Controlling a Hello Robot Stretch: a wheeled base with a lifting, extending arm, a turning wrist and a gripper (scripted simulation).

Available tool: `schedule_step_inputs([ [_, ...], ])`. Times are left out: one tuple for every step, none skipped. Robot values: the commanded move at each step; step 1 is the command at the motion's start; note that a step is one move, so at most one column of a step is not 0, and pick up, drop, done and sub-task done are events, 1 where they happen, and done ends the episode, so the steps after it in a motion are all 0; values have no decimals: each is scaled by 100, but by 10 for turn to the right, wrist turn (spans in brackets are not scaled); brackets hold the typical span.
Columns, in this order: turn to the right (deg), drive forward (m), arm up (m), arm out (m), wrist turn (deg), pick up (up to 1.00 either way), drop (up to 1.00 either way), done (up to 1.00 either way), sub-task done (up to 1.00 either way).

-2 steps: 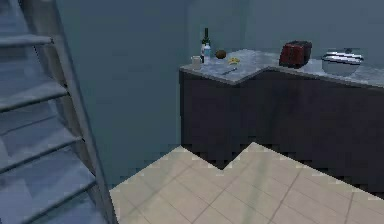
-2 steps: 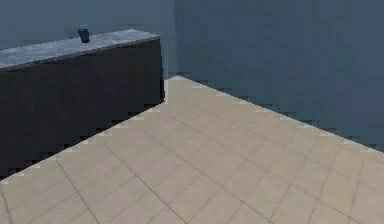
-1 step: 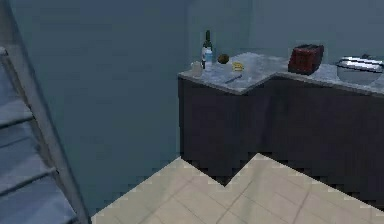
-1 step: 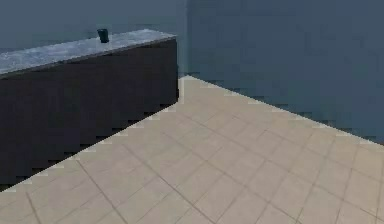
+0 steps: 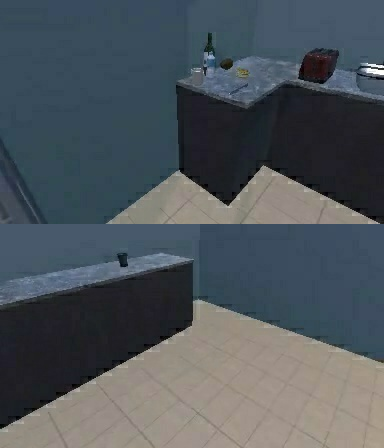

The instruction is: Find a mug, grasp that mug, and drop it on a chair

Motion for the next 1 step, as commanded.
schedule_step_inputs([
  [420, 0, 0, 0, 0, 0, 0, 0, 0],
])
